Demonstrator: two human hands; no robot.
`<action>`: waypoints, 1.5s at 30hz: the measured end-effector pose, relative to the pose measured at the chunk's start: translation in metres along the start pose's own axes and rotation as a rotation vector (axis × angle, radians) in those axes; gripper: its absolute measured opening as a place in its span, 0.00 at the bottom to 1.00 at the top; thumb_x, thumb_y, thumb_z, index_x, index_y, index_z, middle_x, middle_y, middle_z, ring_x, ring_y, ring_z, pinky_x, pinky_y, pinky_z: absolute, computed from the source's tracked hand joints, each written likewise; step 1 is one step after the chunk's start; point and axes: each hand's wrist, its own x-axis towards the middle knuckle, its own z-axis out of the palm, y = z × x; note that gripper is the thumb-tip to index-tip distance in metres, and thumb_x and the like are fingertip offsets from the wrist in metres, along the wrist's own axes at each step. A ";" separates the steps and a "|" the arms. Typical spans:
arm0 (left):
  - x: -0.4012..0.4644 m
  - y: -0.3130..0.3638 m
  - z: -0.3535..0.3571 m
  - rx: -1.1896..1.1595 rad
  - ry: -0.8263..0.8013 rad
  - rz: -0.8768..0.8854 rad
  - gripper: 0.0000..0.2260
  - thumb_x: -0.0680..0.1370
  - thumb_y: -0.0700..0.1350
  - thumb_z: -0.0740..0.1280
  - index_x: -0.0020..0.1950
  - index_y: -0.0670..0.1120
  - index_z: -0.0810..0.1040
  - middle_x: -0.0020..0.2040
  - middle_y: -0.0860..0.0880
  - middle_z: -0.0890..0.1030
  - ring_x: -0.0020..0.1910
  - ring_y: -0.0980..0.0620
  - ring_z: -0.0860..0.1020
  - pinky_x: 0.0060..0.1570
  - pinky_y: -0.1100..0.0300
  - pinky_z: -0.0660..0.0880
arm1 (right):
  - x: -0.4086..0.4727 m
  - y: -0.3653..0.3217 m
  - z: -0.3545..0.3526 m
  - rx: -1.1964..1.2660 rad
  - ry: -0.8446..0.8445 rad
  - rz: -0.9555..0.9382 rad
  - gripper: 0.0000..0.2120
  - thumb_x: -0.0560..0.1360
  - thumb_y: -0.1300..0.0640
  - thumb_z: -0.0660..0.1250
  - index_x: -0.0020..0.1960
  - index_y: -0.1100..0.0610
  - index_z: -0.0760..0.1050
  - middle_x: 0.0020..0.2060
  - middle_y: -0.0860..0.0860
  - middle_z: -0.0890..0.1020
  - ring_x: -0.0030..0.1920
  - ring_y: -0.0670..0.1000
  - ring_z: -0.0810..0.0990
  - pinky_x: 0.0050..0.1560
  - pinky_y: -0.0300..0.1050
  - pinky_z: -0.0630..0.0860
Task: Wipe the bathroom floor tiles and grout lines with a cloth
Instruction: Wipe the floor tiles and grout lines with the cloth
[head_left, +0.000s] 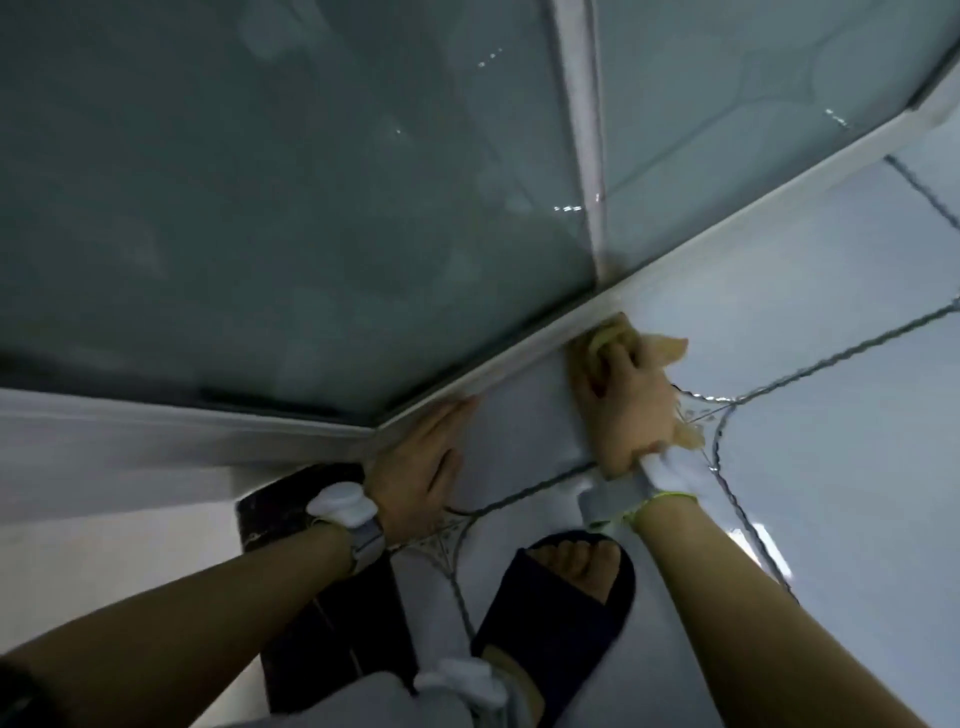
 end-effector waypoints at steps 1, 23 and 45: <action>-0.005 -0.001 0.001 -0.008 0.010 -0.004 0.24 0.82 0.46 0.54 0.76 0.44 0.53 0.77 0.47 0.57 0.76 0.50 0.59 0.75 0.55 0.54 | -0.017 -0.018 0.017 0.018 -0.082 -0.067 0.08 0.75 0.57 0.70 0.47 0.62 0.78 0.50 0.63 0.77 0.43 0.63 0.78 0.41 0.48 0.70; 0.086 0.050 0.044 0.019 -0.050 0.188 0.27 0.79 0.44 0.64 0.74 0.45 0.55 0.73 0.50 0.56 0.73 0.49 0.60 0.71 0.69 0.47 | -0.009 0.067 -0.063 -0.122 -0.159 -0.477 0.11 0.76 0.50 0.61 0.51 0.54 0.79 0.48 0.55 0.77 0.44 0.59 0.75 0.41 0.49 0.74; 0.324 0.335 0.153 0.200 -0.008 0.642 0.21 0.80 0.43 0.57 0.73 0.43 0.66 0.73 0.47 0.65 0.73 0.46 0.60 0.72 0.52 0.58 | 0.021 0.230 -0.238 -0.326 0.348 0.312 0.09 0.75 0.60 0.71 0.55 0.56 0.82 0.49 0.57 0.79 0.45 0.61 0.75 0.46 0.48 0.70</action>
